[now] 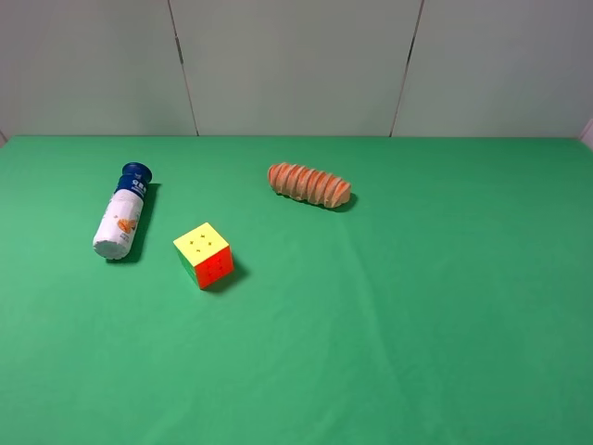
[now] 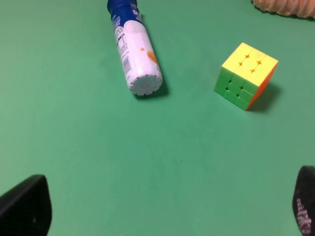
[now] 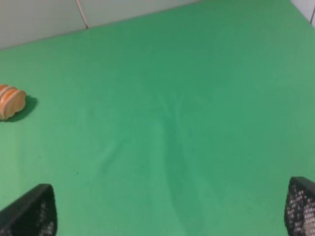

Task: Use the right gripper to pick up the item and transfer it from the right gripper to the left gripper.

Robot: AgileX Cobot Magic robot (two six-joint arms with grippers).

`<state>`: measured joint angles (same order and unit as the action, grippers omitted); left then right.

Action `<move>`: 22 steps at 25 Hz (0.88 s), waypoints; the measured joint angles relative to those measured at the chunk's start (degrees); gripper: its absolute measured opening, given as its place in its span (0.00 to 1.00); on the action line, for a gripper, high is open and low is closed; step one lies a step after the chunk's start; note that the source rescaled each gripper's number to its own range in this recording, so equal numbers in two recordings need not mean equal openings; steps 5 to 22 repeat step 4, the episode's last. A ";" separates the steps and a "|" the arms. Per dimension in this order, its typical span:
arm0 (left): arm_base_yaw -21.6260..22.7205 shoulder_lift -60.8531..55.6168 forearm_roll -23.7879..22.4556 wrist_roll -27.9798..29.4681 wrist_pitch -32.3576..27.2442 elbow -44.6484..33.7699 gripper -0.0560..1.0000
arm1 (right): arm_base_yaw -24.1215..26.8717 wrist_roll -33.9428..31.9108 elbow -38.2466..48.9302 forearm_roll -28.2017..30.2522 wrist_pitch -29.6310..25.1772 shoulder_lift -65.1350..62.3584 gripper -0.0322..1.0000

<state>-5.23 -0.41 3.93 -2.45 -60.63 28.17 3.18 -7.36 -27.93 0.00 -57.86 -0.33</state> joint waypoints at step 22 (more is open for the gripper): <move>0.00 0.00 0.00 0.00 0.00 0.00 1.00 | 0.00 0.00 0.00 0.00 -0.06 0.00 1.00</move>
